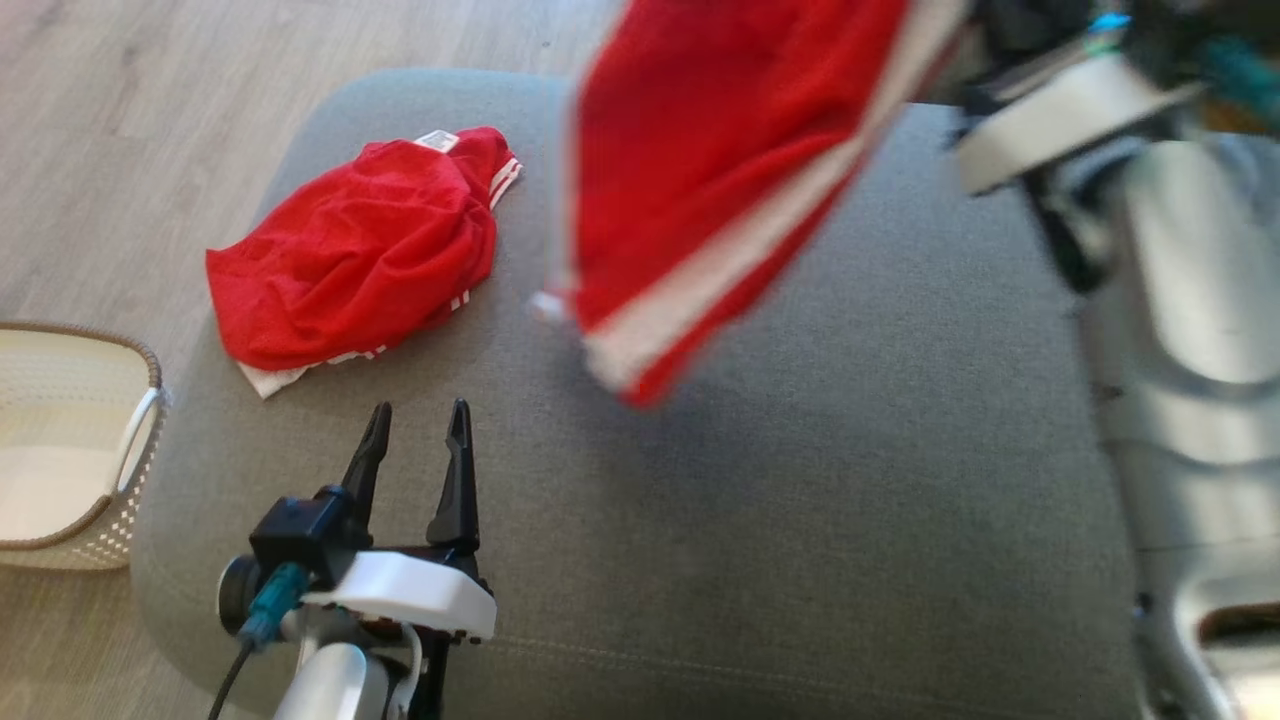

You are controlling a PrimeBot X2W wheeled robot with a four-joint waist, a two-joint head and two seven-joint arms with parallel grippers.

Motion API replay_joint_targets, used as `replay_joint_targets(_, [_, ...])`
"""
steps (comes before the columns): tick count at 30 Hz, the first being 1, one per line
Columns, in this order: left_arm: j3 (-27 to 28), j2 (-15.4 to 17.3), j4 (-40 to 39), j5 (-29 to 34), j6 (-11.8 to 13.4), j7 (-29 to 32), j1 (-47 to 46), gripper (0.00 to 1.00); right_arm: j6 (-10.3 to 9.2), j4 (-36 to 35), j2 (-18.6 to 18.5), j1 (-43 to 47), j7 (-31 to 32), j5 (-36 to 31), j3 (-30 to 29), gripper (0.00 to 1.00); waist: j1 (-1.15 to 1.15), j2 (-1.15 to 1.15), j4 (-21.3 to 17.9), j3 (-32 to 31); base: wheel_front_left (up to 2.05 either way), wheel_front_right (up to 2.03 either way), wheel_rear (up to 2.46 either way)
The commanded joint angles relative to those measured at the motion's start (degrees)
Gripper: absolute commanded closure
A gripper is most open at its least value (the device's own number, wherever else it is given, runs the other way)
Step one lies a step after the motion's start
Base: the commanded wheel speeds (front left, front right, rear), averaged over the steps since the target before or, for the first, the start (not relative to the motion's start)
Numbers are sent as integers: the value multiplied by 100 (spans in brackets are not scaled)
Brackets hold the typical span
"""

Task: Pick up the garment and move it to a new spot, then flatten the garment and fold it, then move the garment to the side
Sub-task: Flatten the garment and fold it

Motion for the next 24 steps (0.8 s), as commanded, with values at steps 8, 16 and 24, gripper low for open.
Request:
replay_joint_targets(8, [241,15,-232,14,-17,-29,-201,0,-2,-723,-838,-130,406,-732,-1113,100,0,0,-86,148,0,0,0])
replay_joint_targets(16, [106,15,-90,42,-80,-29,-364,0,-2,-118,-707,142,703,-588,281,100,0,0,23,333,0,0,0])
replay_joint_targets(24, [-83,15,62,39,-113,-29,-513,0,-2,1574,-153,439,549,-108,1931,0,0,0,244,460,0,0,0])
